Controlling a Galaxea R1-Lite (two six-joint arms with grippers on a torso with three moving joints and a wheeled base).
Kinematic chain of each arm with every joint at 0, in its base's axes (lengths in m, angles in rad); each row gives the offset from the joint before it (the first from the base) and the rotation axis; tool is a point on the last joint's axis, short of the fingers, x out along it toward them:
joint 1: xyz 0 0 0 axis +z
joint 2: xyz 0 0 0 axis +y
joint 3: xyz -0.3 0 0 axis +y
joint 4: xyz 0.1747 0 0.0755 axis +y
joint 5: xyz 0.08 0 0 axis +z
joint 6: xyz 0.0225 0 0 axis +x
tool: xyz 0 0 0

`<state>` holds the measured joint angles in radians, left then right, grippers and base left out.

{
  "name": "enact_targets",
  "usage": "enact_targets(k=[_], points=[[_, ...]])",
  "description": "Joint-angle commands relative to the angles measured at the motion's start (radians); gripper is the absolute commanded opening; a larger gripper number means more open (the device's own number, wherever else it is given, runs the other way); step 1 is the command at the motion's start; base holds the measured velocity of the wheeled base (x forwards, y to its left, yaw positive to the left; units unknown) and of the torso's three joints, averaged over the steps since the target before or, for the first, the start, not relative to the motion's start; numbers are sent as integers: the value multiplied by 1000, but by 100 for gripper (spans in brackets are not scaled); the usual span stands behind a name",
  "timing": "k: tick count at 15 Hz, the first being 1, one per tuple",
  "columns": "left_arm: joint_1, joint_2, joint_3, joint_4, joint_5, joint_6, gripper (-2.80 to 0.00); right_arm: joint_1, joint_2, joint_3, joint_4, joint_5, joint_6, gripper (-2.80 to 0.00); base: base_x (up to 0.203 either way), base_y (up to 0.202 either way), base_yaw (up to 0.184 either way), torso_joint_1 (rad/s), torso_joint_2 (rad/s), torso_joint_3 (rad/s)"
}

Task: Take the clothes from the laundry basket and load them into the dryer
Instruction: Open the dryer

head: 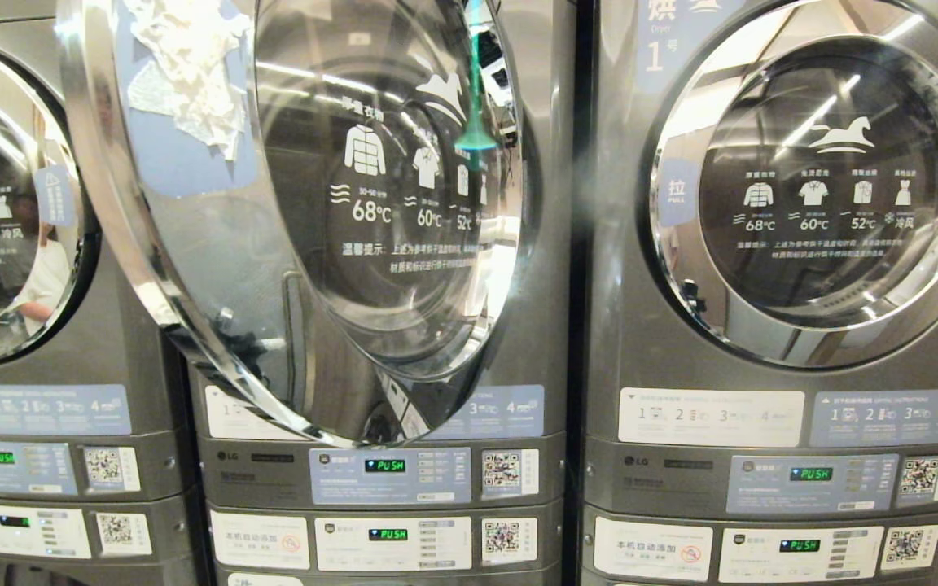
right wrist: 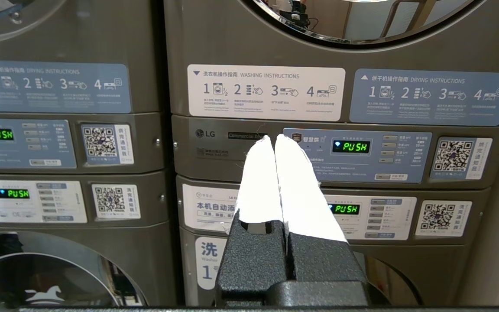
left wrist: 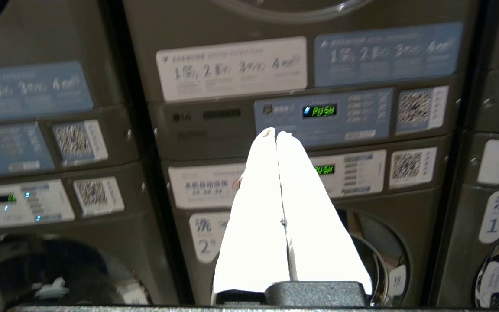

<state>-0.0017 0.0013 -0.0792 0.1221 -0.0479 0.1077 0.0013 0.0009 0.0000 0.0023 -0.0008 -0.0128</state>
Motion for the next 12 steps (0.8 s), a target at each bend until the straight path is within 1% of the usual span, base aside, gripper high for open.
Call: enact_targets(k=[1,2,3,5,7,9,11,12], points=[[0,9,-77,-9,-19,-1,-280,0,1,0,-1,2,-6,-280,0,0,0,0,0,0],[0,48,-144,-14,-35,-5,-280,0,1,-2,1,4,-9,-280,0,0,0,0,0,0],[-4,122,-203,-20,-46,-17,-280,0,1,0,-1,5,-12,-280,0,0,0,0,0,0],[-22,319,-307,-66,-75,-62,-280,0,1,0,1,7,-30,-280,0,0,0,0,0,0],[-37,524,-367,-200,-106,-91,-280,0,1,0,1,8,-33,-280,0,0,0,0,0,0],[-46,718,-408,-380,-143,-106,-280,0,1,0,1,5,-27,-280,0,0,0,0,0,0],[-53,860,-451,-512,-201,-99,-280,0,1,0,2,4,-29,-280,0,0,0,0,0,0],[-63,909,-474,-550,-240,-83,-280,0,1,0,2,4,-29,-280,0,0,0,0,0,0]])
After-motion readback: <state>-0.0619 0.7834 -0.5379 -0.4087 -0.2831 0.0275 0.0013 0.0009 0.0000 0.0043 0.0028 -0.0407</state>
